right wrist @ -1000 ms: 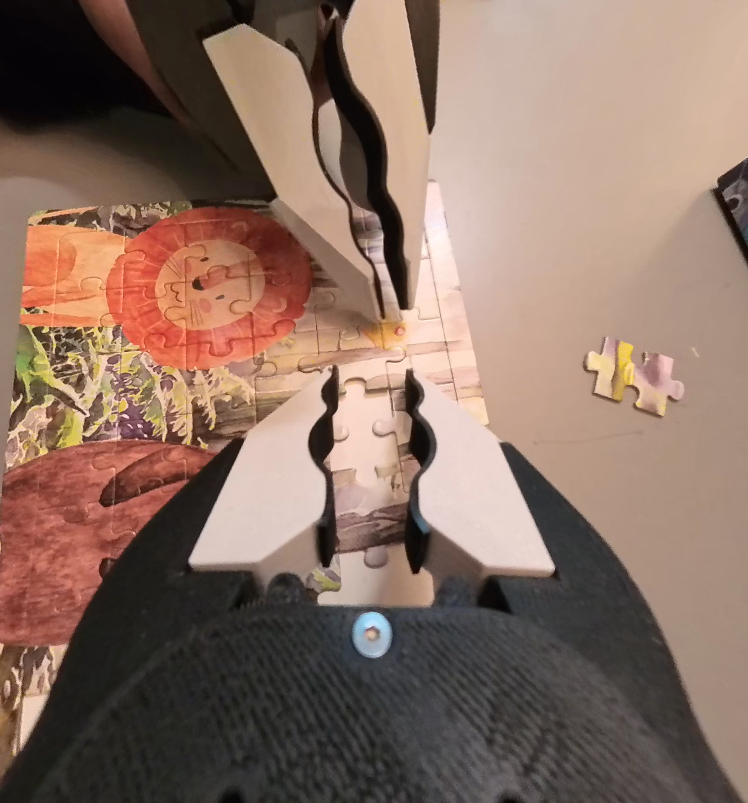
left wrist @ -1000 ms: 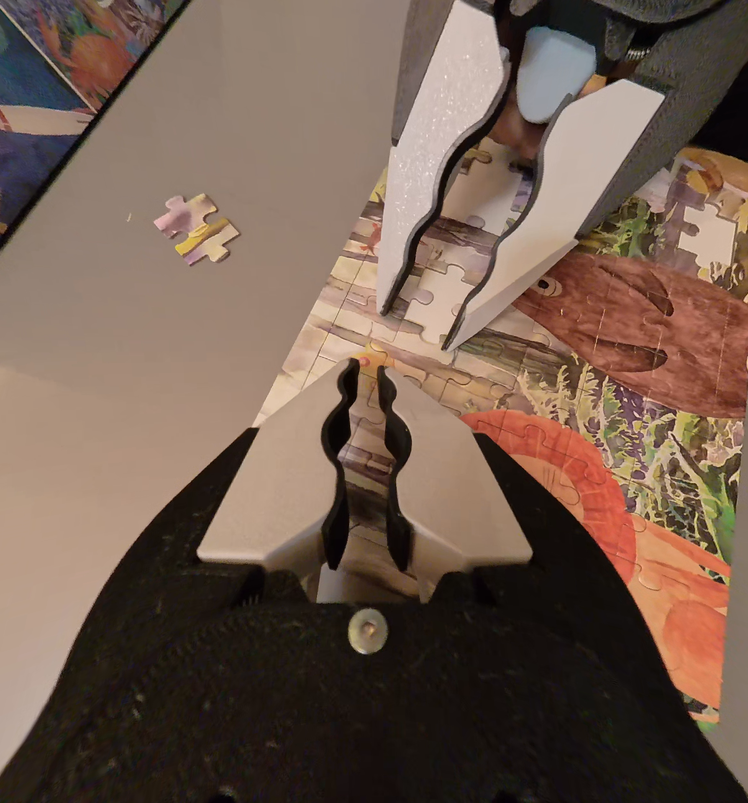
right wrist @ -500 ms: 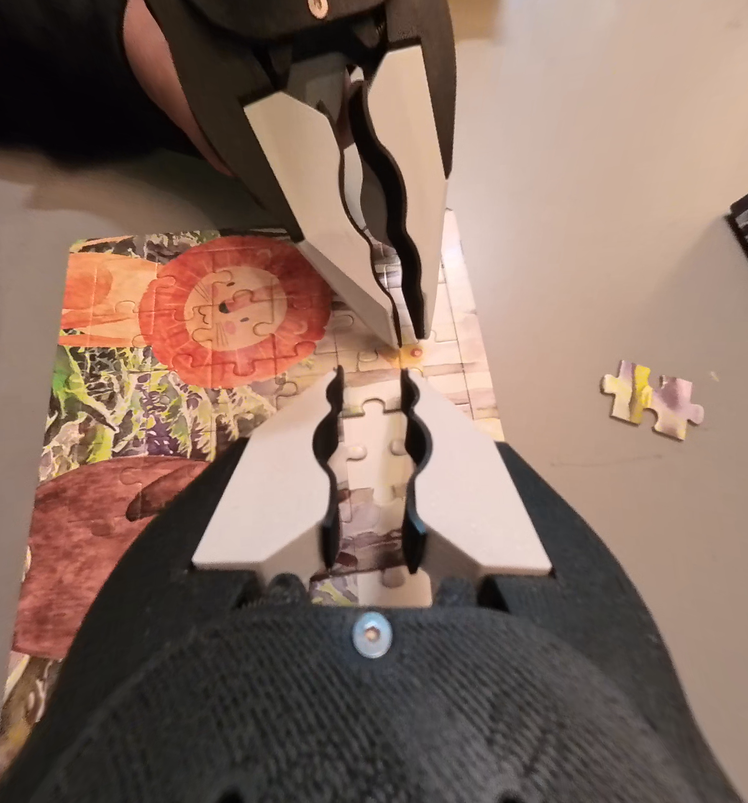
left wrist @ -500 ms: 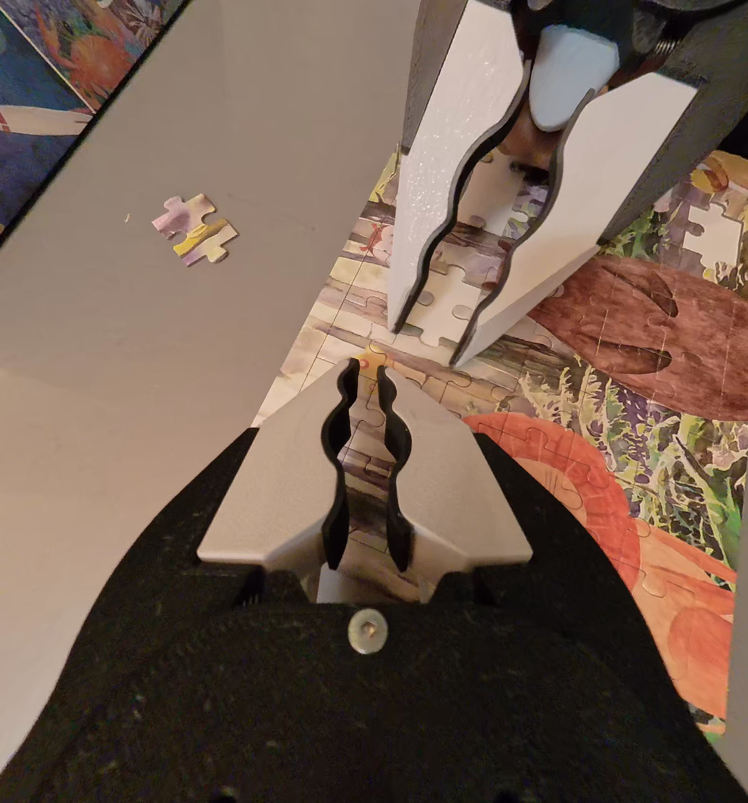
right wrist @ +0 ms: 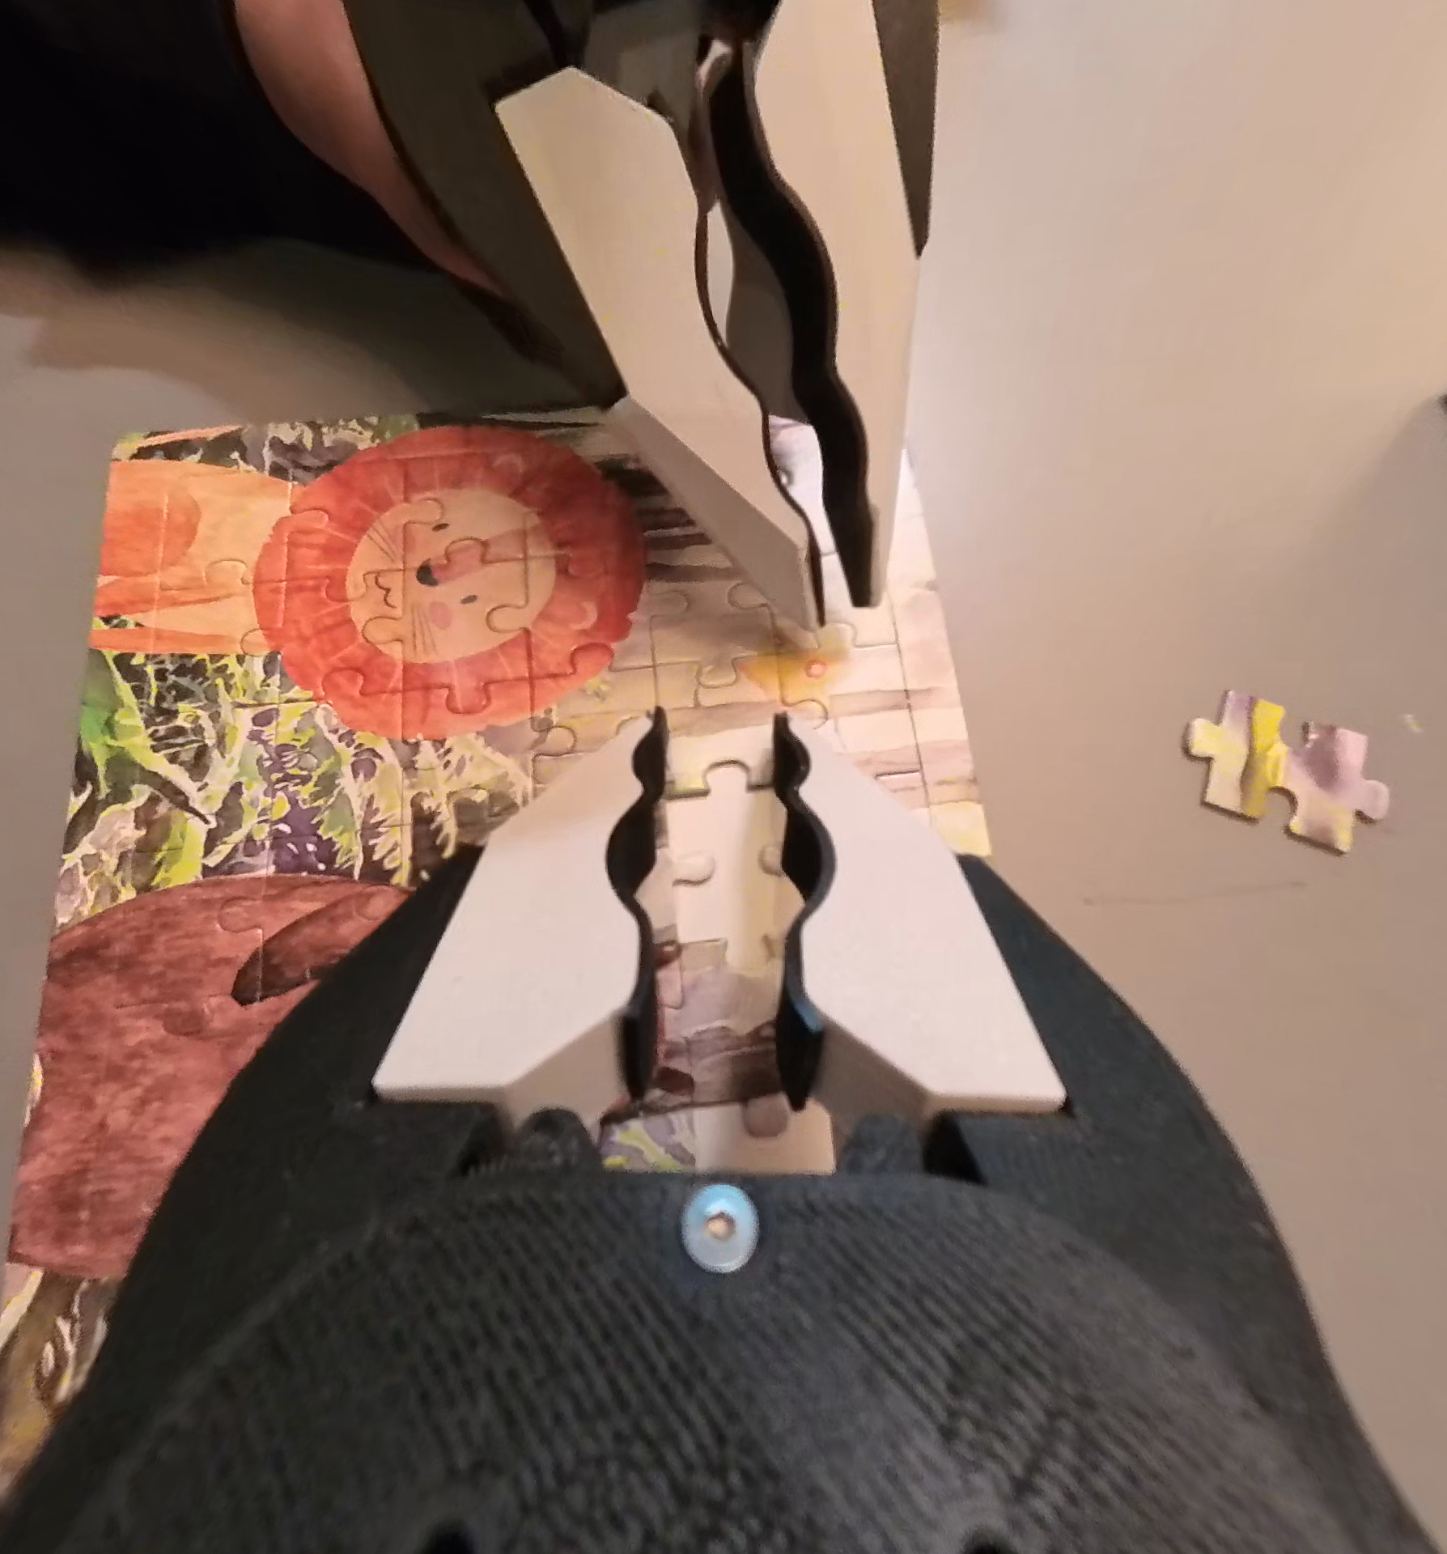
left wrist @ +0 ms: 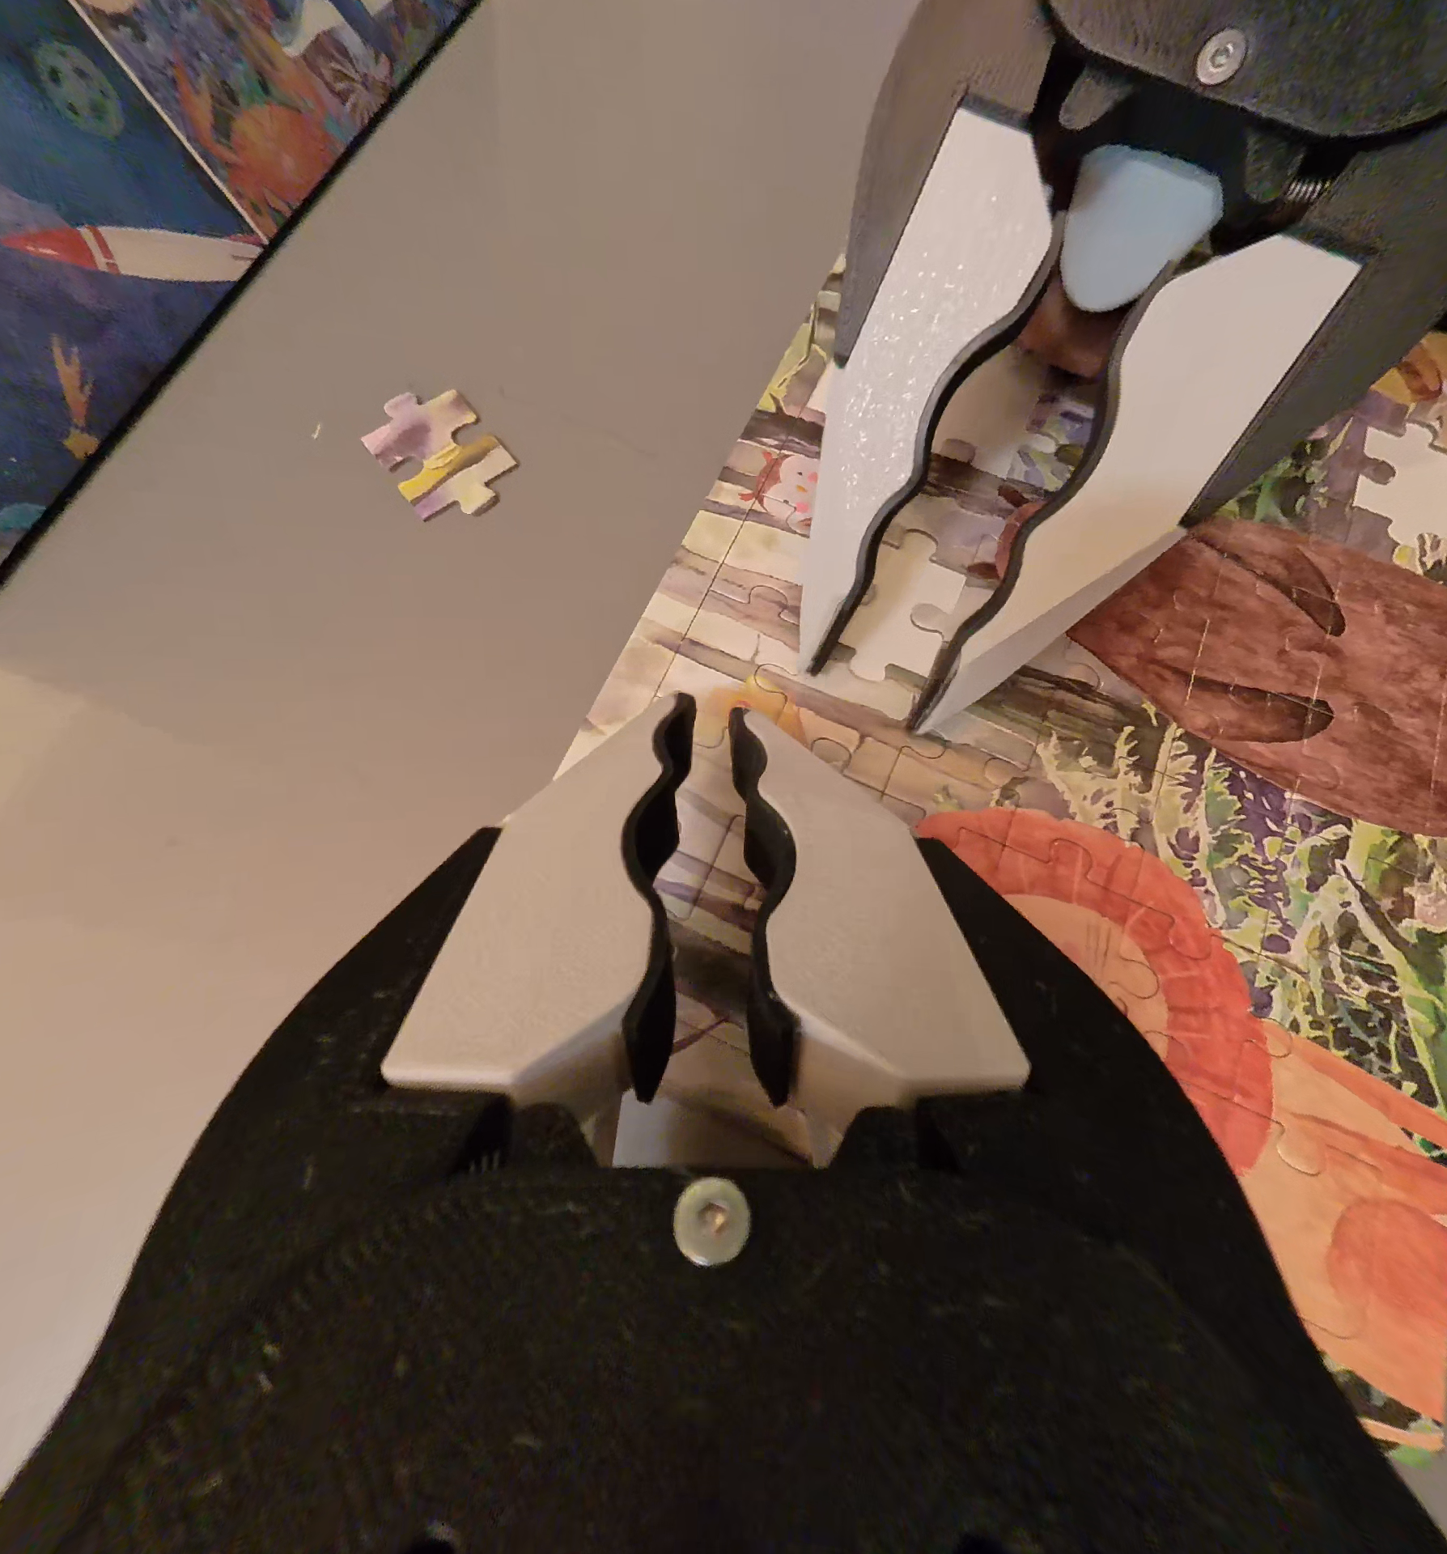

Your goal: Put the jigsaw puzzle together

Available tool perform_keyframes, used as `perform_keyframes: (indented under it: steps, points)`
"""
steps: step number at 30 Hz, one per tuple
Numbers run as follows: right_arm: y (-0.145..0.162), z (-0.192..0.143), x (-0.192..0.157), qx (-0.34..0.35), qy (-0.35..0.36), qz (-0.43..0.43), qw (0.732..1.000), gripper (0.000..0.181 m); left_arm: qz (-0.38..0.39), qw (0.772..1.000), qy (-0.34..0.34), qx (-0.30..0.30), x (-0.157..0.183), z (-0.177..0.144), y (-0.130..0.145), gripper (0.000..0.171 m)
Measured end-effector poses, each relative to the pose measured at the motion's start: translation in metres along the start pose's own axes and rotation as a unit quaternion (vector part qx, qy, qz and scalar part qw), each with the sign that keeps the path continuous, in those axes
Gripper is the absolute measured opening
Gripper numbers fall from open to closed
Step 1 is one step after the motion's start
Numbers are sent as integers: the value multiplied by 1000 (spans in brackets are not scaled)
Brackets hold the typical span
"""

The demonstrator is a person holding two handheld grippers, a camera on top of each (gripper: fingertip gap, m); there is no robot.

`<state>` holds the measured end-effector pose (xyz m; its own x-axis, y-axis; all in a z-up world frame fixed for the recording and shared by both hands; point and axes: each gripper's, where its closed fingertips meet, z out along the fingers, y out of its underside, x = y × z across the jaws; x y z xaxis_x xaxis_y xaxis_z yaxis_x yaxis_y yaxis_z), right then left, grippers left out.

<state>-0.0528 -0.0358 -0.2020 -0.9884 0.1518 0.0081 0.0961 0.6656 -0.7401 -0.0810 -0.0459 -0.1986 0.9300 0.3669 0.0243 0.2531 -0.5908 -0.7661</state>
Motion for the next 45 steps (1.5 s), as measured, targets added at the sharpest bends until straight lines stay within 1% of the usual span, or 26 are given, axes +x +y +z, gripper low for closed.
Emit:
perform_keyframes:
  steps: [3,7,11,15,19,25,29,35,42,45]
  points:
    - [-6,-11,10,16,30,-6,999,22,-3,1000,-8,11,-4,-3,-3,6]
    - [-14,-33,35,54,81,7,995,20,-4,999,-31,26,-15,-11,-7,6]
    - [-18,-64,62,111,127,38,985,20,-18,997,-54,61,-28,-25,-17,6]
    - [-20,-98,86,179,157,79,968,20,-43,992,-69,102,-41,-39,-25,6]
    - [-18,-126,101,235,167,115,951,20,-77,985,-68,136,-52,-49,-29,5]
    - [-17,-143,108,285,151,150,935,20,-107,978,-58,167,-58,-56,-32,5]
    - [-22,-150,106,299,150,149,931,20,-105,979,-60,167,-59,-55,-32,5]
    - [-20,-170,107,297,197,130,925,21,-96,979,-61,166,-57,-54,-32,5]
    - [-2,-205,121,319,251,144,902,21,-92,980,-64,167,-56,-53,-32,4]
    - [5,-224,129,325,289,145,889,22,-91,980,-64,165,-56,-52,-32,5]
